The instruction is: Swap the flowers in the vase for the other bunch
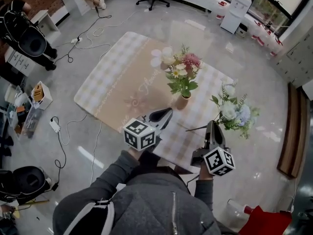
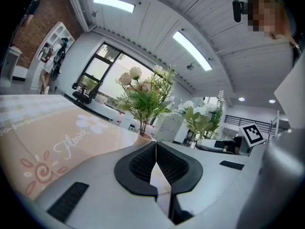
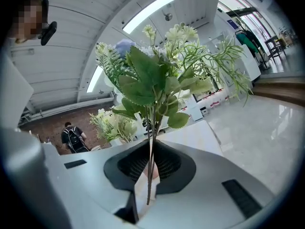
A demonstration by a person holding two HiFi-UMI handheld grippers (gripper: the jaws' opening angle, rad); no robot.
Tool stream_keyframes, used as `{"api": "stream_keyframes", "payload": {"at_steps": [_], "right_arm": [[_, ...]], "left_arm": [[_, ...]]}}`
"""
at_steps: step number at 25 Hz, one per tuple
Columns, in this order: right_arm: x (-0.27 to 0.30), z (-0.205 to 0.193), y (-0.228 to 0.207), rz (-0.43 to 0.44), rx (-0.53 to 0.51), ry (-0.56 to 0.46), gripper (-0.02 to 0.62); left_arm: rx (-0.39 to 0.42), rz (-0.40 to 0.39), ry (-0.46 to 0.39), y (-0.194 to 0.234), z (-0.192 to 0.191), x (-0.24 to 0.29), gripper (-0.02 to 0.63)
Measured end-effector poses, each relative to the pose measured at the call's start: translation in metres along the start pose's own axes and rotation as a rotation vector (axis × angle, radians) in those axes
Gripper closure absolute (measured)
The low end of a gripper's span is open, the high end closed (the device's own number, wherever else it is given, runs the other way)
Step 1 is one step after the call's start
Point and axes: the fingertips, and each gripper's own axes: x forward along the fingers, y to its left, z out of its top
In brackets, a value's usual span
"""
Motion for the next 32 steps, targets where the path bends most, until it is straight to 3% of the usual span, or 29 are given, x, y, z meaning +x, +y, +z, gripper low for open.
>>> {"api": "stream_keyframes", "payload": {"at_steps": [14, 23, 32], "right_arm": [[0.04, 0.013, -0.009, -0.036, -0.018, 0.009, 0.561], [0.06, 0.017, -0.011, -0.041, -0.021, 0.029, 0.561], [0.073, 0.018, -0.016, -0.054, -0.024, 0.041, 0.561]], "left_arm": [[0.039, 0.014, 0.012, 0.036, 0.017, 0.044, 0.592], [0.028, -0.018, 0.073, 0.043, 0.012, 0.064, 0.422], [0.054, -0.067, 0.081, 0.046, 0.018, 0.086, 0.413]]}}
